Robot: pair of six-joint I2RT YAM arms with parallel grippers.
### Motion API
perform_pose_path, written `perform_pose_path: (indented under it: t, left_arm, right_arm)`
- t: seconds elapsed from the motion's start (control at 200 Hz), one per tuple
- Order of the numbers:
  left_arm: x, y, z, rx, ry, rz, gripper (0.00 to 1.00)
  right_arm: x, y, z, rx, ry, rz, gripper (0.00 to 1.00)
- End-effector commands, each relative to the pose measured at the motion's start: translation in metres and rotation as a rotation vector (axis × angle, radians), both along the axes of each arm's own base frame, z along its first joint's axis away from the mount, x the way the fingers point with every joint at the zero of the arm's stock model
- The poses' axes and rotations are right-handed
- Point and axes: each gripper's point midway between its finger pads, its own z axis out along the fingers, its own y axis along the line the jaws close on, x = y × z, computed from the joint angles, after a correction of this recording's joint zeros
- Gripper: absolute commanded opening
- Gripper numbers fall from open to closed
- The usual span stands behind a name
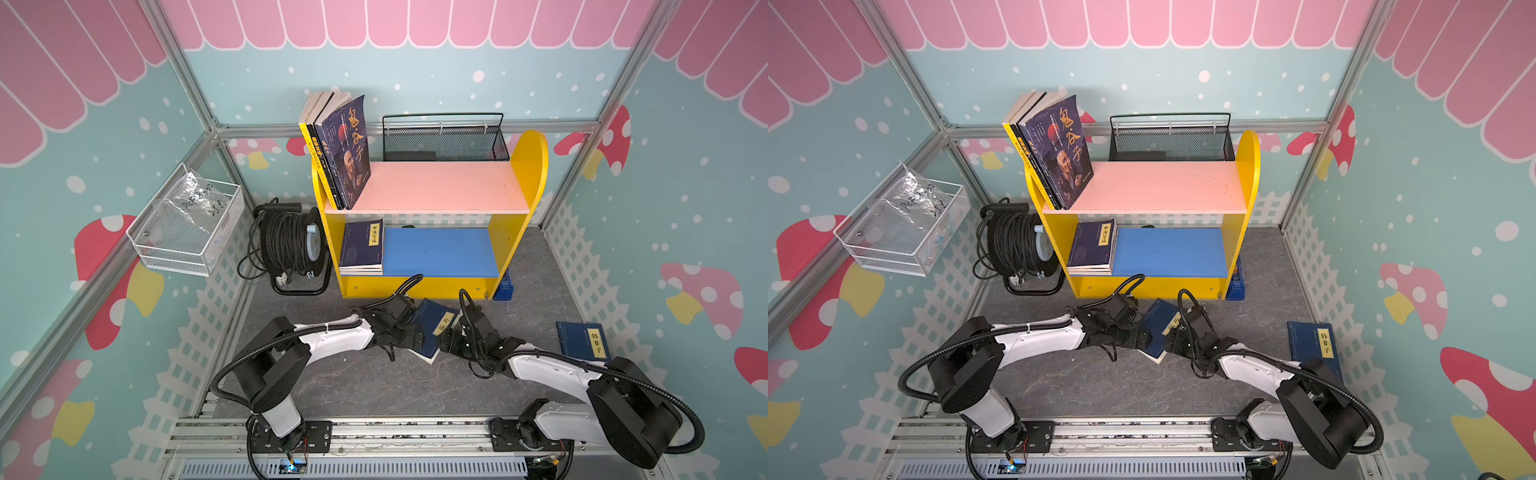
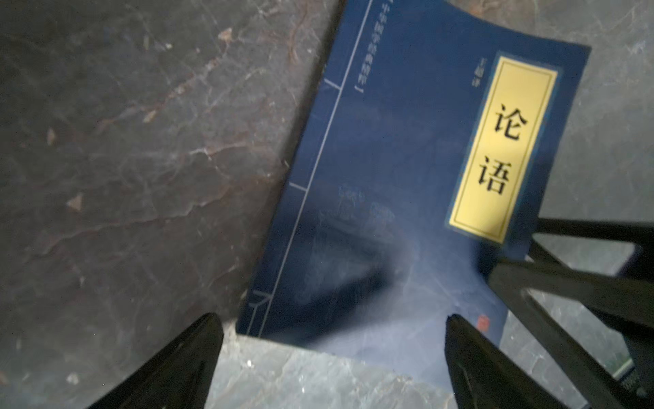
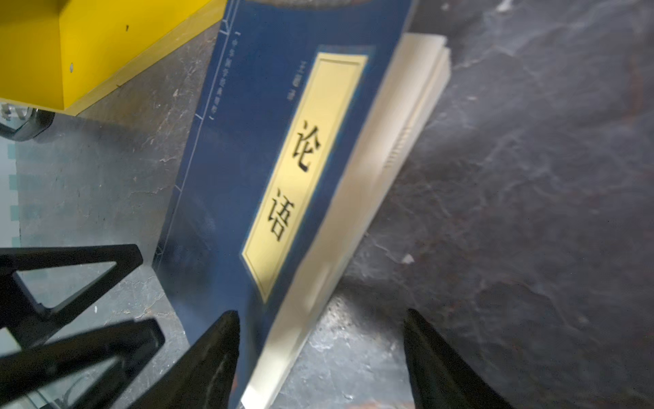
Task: Stacking books/files
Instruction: Rotate the book at the center of the table.
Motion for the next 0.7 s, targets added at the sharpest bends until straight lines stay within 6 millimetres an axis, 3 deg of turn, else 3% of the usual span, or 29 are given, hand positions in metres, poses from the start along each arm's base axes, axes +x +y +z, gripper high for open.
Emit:
perform_pose_path:
  t: [0.0, 0.135, 0.295, 0.535, 0.695]
  left_arm:
    - [0.009, -0.013, -0.004, -0.007, -0.005, -0.036, 0.99]
    - [-0.006, -0.031, -0.014, -0.035, 0.072, -0.077, 0.96]
    - [-0.037, -0.051, 0.003, -0.084, 0.072, -0.135, 0.96]
    - [-0.035, -0.053, 0.007, -0.133, 0.107, -0.036, 0.96]
    - [-0.033, -0.055, 0.014, -0.165, 0.122, 0.023, 0.96]
  right_arm:
    - [-0.022, -0.038, -0.022, -0.109, 0.093, -0.125, 0.74]
    - [-0.018, -0.053, -0.012, -0.105, 0.051, -0.178, 0.72]
    - [-0.007, -0.063, -0.004, -0.079, 0.008, -0.174, 0.71]
    - [0.018, -0.055, 0.018, -0.083, -0.054, -0.082, 0.74]
    - [0.026, -0.054, 0.018, -0.133, -0.023, -0.069, 0.72]
